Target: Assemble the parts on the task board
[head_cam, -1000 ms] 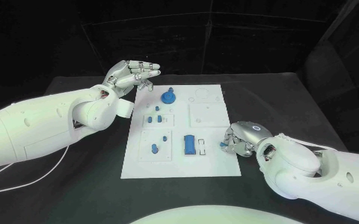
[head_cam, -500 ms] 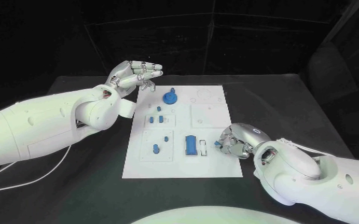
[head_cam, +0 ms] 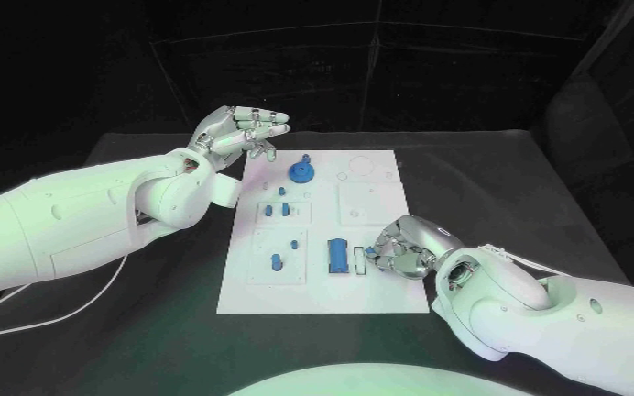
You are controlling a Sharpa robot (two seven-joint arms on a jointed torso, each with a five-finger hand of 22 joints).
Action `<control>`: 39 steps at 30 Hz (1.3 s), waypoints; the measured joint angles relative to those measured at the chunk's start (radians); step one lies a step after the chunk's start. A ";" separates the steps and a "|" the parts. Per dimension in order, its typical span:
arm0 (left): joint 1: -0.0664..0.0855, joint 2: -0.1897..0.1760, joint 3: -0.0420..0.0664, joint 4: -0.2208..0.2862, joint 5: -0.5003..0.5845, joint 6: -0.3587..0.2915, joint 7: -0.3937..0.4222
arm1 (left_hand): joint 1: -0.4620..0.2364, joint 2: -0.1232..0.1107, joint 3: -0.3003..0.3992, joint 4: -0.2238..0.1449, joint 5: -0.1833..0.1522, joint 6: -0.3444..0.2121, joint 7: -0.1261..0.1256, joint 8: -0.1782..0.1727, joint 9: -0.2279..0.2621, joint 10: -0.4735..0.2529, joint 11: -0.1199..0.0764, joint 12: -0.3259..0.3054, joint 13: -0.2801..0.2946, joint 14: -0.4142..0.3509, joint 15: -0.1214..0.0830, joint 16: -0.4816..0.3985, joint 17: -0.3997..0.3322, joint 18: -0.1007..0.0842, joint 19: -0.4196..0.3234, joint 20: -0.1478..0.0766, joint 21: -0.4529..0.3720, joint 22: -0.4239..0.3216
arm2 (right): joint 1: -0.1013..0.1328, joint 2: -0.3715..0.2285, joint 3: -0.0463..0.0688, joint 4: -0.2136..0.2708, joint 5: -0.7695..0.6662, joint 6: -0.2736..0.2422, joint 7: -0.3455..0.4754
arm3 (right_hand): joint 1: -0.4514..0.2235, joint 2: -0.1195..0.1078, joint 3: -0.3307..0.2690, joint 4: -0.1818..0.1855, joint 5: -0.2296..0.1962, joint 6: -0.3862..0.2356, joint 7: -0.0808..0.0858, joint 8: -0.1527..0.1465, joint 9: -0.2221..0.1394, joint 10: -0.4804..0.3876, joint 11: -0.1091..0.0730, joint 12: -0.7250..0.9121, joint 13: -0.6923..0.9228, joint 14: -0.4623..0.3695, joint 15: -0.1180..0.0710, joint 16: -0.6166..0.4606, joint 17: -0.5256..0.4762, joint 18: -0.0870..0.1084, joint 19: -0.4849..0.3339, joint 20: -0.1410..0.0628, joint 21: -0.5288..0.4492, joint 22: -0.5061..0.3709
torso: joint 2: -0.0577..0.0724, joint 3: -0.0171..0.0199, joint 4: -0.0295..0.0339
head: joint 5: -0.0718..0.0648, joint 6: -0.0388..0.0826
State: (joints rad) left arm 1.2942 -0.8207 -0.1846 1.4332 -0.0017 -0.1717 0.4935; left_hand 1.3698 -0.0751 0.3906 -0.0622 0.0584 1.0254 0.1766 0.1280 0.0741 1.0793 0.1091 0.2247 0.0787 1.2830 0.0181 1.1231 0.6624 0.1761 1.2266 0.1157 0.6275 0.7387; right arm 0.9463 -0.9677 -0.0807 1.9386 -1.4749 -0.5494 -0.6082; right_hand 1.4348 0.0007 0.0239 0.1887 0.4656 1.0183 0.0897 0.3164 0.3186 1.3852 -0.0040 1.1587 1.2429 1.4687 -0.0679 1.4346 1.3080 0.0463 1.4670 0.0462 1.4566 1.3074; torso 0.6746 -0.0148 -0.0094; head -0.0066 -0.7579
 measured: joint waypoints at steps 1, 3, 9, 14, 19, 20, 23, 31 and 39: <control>0.000 0.000 0.000 0.000 0.000 0.000 0.000 | 0.000 0.000 0.000 0.000 0.000 0.000 0.000 0.000 0.000 0.000 0.000 0.000 0.000 0.000 0.000 0.000 0.000 0.000 0.000 0.000 0.000 0.000 | 0.000 0.006 0.000 -0.004 0.006 0.001 0.000 | -0.005 -0.005 0.004 0.004 0.000 0.001 0.001 0.000 0.001 0.001 -0.001 0.005 0.003 0.000 0.000 0.000 0.000 0.000 0.000 0.000 0.003 0.000 | 0.000 -0.0001 0.0000 | 0.000 0.000; 0.000 0.000 0.000 0.000 0.000 0.000 0.000 | 0.000 0.000 0.000 0.000 0.000 0.000 0.000 0.000 0.000 -0.002 -0.002 0.000 0.000 0.000 0.000 0.000 0.000 0.000 0.000 0.000 -0.003 0.000 | 0.000 0.015 0.000 -0.009 0.013 0.003 0.001 | -0.019 -0.009 0.011 0.011 0.002 0.006 -0.002 0.000 0.002 0.009 -0.004 0.010 0.008 -0.002 -0.002 0.000 0.000 0.000 0.000 0.000 0.004 0.000 | 0.000 -0.0002 0.0000 | 0.001 0.000; 0.000 0.000 0.000 0.000 0.000 0.001 -0.001 | 0.000 0.000 0.000 0.000 0.000 0.000 0.000 0.004 0.000 -0.004 -0.004 0.004 0.000 0.000 0.000 0.000 -0.001 0.000 0.000 0.000 -0.004 -0.001 | 0.000 0.040 0.000 -0.023 0.018 0.014 -0.004 | -0.035 -0.011 0.012 0.021 0.002 0.016 -0.006 0.000 0.022 0.016 -0.009 0.014 0.011 -0.004 -0.005 0.004 0.000 0.000 0.000 0.000 0.008 0.000 | 0.000 -0.0002 0.0001 | 0.004 -0.001; 0.000 -0.001 0.000 0.000 0.000 0.003 -0.003 | 0.000 0.000 0.000 0.000 0.000 0.000 0.000 0.004 0.000 -0.004 -0.004 0.004 0.000 0.000 0.000 0.000 -0.002 0.000 0.000 0.000 -0.004 -0.001 | 0.000 0.054 0.000 -0.036 0.014 0.017 -0.014 | -0.042 -0.015 0.011 0.022 -0.001 0.018 -0.008 0.000 0.026 0.016 -0.009 0.014 0.011 -0.004 -0.005 0.004 0.000 0.000 0.000 0.000 0.008 0.000 | 0.000 -0.0002 0.0001 | 0.006 -0.002; 0.000 0.000 0.000 0.000 0.000 0.004 -0.004 | 0.000 0.000 0.000 0.000 0.000 0.000 0.000 0.004 0.000 -0.004 -0.004 0.004 0.000 0.000 0.000 0.000 -0.002 0.000 0.000 0.000 -0.004 -0.001 | 0.000 0.063 0.000 -0.043 0.007 0.017 -0.024 | -0.061 -0.023 0.010 0.040 -0.048 0.035 -0.021 0.000 0.026 0.023 -0.016 0.014 0.011 -0.005 -0.006 0.004 0.000 0.000 0.000 0.000 0.008 0.000 | 0.000 0.0000 0.0001 | 0.008 -0.002; 0.000 0.000 0.000 0.000 0.000 0.004 -0.004 | 0.000 0.000 0.000 0.000 0.000 0.000 0.000 0.004 0.000 -0.004 -0.004 0.004 0.000 0.000 0.000 0.000 -0.002 0.000 0.000 0.000 -0.004 -0.001 | 0.000 0.064 0.000 -0.044 0.006 0.017 -0.026 | -0.064 -0.027 0.010 0.046 -0.064 0.037 -0.022 0.000 0.026 0.023 -0.016 0.014 0.011 -0.005 -0.006 0.004 0.000 0.000 0.000 0.000 0.008 0.000 | 0.000 0.0001 0.0001 | 0.008 -0.002; 0.000 0.000 0.000 0.000 0.000 0.005 -0.004 | 0.000 0.000 0.000 0.000 0.000 0.000 0.000 0.004 0.000 -0.004 -0.004 0.004 0.000 0.000 0.000 0.000 -0.002 0.000 0.000 0.000 -0.004 -0.001 | 0.000 0.067 0.000 -0.048 0.000 0.017 -0.030 | -0.077 -0.027 0.006 0.052 -0.088 0.048 -0.032 0.000 0.026 0.025 -0.018 0.014 0.011 -0.006 -0.007 0.004 0.000 0.000 0.000 0.000 0.008 0.000 | 0.000 0.0002 0.0000 | 0.008 -0.002; 0.000 0.000 0.000 0.000 0.000 0.007 -0.005 | 0.000 0.000 -0.002 0.002 0.000 0.000 0.000 0.004 0.000 -0.004 -0.004 0.004 0.000 0.000 0.000 0.000 -0.002 0.000 0.000 0.000 -0.004 -0.001 | 0.000 0.072 0.000 -0.053 -0.015 0.019 -0.040 | -0.178 -0.029 -0.060 0.100 -0.216 0.066 -0.034 0.009 0.037 0.032 -0.018 0.015 0.018 -0.007 -0.008 0.004 0.000 0.000 0.000 0.000 0.008 0.000 | 0.000 0.0003 -0.0011 | 0.007 -0.003; 0.000 0.001 0.000 0.000 0.000 0.008 -0.006 | 0.000 0.000 -0.003 0.003 0.000 0.000 0.000 0.004 0.000 -0.004 -0.004 0.004 0.000 0.000 0.000 0.000 -0.003 0.000 0.000 0.000 -0.004 -0.001 | 0.000 0.076 0.000 -0.056 -0.026 0.021 -0.047 | -0.210 -0.009 -0.116 0.101 -0.319 0.066 -0.034 0.009 0.044 0.032 -0.018 0.015 0.021 -0.007 -0.008 0.004 0.000 0.000 0.000 0.000 0.008 0.000 | 0.000 0.0003 -0.0011 | 0.007 -0.003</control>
State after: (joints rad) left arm 1.2945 -0.8201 -0.1846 1.4333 -0.0017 -0.1635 0.4870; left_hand 1.3698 -0.0751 0.3878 -0.0595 0.0584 1.0254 0.1766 0.1321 0.0741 1.0756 0.1055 0.2286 0.0787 1.2830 0.0181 1.1231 0.6598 0.1761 1.2266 0.1157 0.6237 0.7381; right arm 0.9464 -0.8921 -0.0806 1.8825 -1.5013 -0.5287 -0.6550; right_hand 1.2244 -0.0082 -0.0921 0.2895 0.1463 1.0842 0.0558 0.3253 0.3630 1.4170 -0.0216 1.1738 1.2634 1.4613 -0.0757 1.4386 1.3076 0.0462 1.4670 0.0462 1.4648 1.3073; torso 0.6746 -0.0145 -0.0105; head 0.0007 -0.7611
